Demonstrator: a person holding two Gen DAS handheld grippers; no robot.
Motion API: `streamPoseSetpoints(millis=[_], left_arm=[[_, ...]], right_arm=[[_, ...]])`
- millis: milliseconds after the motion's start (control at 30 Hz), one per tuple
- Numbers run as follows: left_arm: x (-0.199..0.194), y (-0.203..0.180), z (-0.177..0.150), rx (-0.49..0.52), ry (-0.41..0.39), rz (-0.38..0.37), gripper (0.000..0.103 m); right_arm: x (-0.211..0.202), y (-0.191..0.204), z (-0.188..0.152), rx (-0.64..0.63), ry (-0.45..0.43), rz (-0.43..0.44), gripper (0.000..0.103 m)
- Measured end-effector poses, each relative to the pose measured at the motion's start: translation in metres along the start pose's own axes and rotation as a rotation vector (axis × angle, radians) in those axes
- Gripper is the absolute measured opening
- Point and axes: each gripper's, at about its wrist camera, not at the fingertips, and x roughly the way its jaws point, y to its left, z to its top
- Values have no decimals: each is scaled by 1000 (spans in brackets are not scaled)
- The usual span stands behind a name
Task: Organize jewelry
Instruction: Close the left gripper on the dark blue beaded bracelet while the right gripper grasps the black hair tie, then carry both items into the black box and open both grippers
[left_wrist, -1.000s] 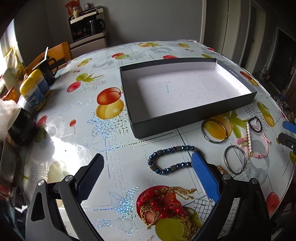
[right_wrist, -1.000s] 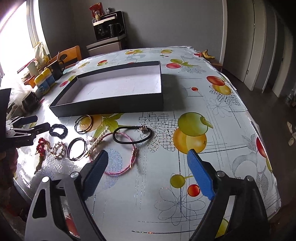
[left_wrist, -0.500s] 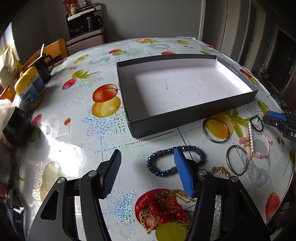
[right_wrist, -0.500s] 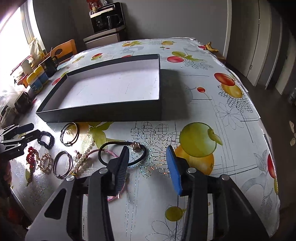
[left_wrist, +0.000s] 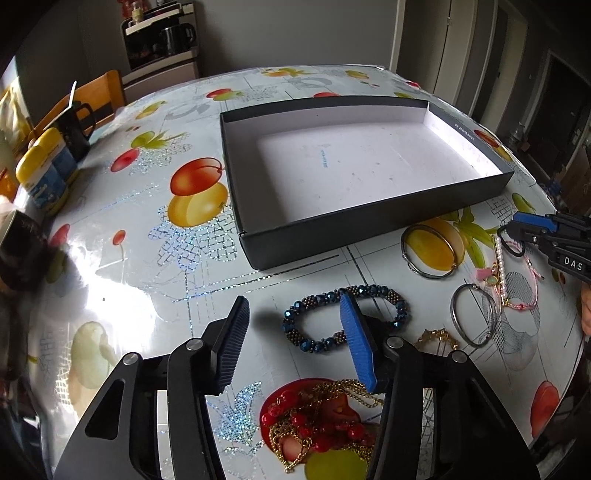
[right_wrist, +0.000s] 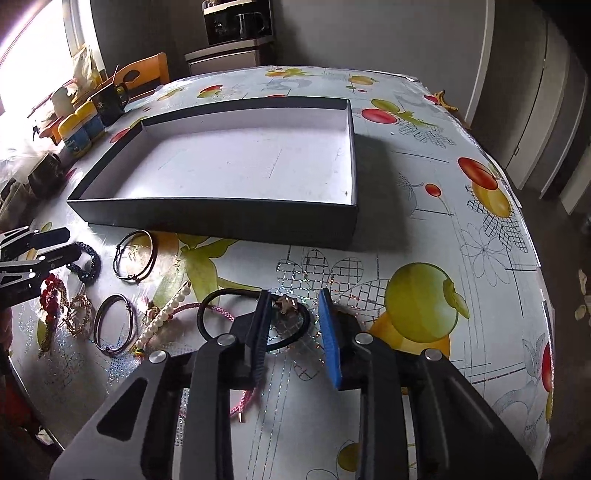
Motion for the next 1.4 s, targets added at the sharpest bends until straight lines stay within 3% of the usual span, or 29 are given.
streamPoseSetpoints(millis=[100,200,433,600,1067,1400], left_arm=[[2,-3,-2,14,11,-3,48],[1,-1,-3,12,6,-1,44],[1,0,-5,37,-22,3,7],[-6,0,-6,25,-37,-39,7],[-73,-19,16,92,-194,-89,7],[-102,-21,72,141,-292,-100,7]], right_arm=[[0,1,-1,-8,-2,0,17],[-1,0,-2,-3,-5,2,16],[-2,0,-3,8,-15,11,15],[-11,2,-2,17,-46,24,15],[-58,7,9,29,-176,43,15],[-61,-5,47,70,-216,22,15]])
